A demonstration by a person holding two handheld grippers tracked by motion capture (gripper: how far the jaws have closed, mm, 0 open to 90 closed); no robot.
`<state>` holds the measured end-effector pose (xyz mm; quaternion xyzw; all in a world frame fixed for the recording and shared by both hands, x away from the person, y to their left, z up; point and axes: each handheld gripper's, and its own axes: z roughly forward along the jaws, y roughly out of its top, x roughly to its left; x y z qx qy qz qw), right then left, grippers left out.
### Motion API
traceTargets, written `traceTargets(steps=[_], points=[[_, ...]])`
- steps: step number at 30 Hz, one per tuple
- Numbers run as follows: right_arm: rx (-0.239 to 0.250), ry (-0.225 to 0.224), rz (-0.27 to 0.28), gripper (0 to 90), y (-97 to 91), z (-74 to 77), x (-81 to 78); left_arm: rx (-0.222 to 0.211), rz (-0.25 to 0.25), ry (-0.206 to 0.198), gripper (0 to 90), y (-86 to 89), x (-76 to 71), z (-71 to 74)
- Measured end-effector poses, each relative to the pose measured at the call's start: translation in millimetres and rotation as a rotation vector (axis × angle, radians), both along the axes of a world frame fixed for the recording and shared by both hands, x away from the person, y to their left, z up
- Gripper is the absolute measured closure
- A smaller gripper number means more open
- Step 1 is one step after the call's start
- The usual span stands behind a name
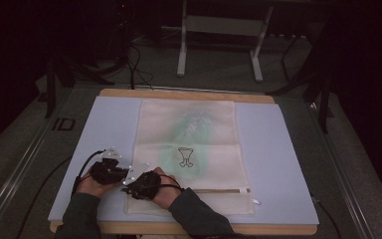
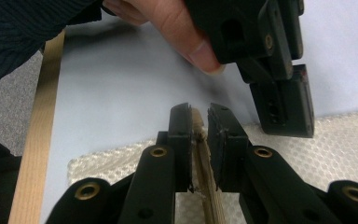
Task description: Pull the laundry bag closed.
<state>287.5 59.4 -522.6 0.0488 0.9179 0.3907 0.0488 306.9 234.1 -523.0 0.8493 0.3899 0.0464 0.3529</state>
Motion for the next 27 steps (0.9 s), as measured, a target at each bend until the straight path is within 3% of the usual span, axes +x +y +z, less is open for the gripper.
traceTargets(steps=[8, 11, 18, 23, 27], points=[[-0.013, 0.011, -0.001, 77.6, 8.4, -4.2, 3.6, -0.03, 0.021, -0.014, 89.8, 6.0, -0.9, 3.3], [-0.023, 0.033, 0.007, 74.9, 12.2, -4.6, 5.1, -0.02, 0.018, -0.012, 89.8, 5.4, -0.4, 2.4], [-0.067, 0.024, 0.012, 74.5, 22.9, -6.6, 5.0, -0.025, 0.029, -0.016, 89.8, 8.2, -0.9, 3.6], [-0.093, 0.028, 0.013, 76.2, 29.0, -7.1, 5.7, -0.037, 0.045, -0.024, 89.8, 12.7, -2.1, 4.8], [-0.077, 0.046, 0.011, 80.5, 29.2, -8.2, 9.6, -0.042, 0.052, -0.026, 89.8, 14.0, -2.3, 5.1]])
